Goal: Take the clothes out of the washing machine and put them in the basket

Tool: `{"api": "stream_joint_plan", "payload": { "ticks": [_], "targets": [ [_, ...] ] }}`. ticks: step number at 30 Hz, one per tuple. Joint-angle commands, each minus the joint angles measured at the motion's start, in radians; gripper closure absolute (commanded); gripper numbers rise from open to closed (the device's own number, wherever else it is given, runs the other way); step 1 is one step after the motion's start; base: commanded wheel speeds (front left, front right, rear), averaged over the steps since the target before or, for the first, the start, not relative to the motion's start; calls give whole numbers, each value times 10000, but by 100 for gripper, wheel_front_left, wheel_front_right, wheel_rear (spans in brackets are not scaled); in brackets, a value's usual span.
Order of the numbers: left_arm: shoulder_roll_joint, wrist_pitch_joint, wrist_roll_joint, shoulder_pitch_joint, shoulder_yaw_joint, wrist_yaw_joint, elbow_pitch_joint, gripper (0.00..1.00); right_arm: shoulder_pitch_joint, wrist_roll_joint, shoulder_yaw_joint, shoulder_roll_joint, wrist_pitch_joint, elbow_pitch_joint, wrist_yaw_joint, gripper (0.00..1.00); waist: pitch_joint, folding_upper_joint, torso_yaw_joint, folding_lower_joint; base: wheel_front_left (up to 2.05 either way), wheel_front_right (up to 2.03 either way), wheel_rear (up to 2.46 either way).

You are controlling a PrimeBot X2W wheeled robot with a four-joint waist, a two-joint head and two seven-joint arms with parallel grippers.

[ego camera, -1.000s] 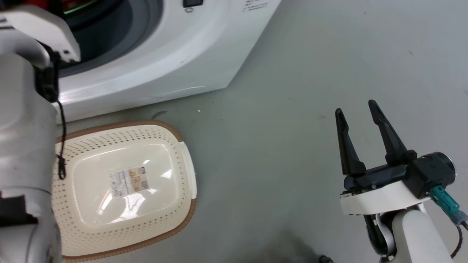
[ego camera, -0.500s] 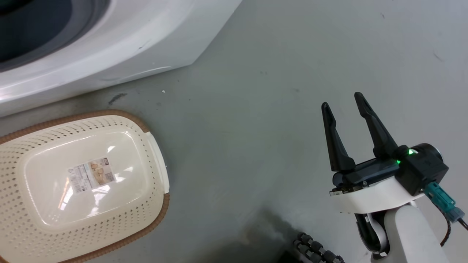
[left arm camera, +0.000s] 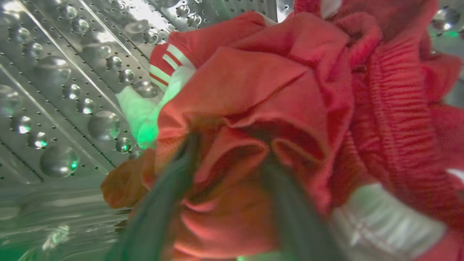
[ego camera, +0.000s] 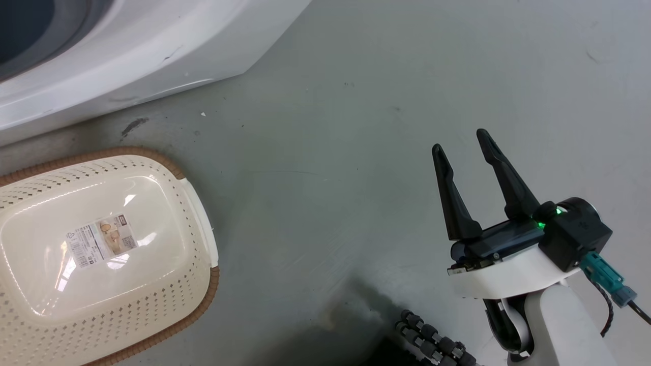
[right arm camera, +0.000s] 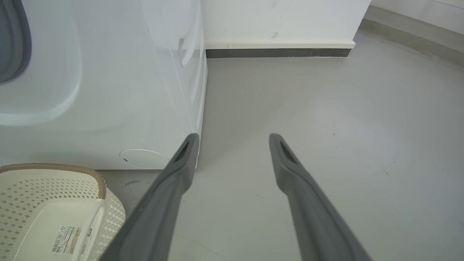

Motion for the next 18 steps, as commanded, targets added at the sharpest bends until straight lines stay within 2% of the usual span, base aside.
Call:
{"api": "stream_joint_plan", "payload": {
  "ticks": [1, 10, 18],
  "targets": [
    [47, -19, 22, 290, 7, 115, -174, 100, -232, 28, 11, 14, -32, 7, -8, 0, 6, -1, -10, -1, 0, 0, 0],
    [192, -1358, -164, 1064, 141, 475, -1947, 100, -397, 106, -104, -13, -33, 37, -7, 0, -55, -1, 43, -1, 0, 0, 0],
    [74, -3517, -480, 2042, 334, 452, -2223, 100, -314, 6, -316, -12, -33, 134, -8, 0, -642, -1, 209, -1, 0, 0, 0]
  ]
}}
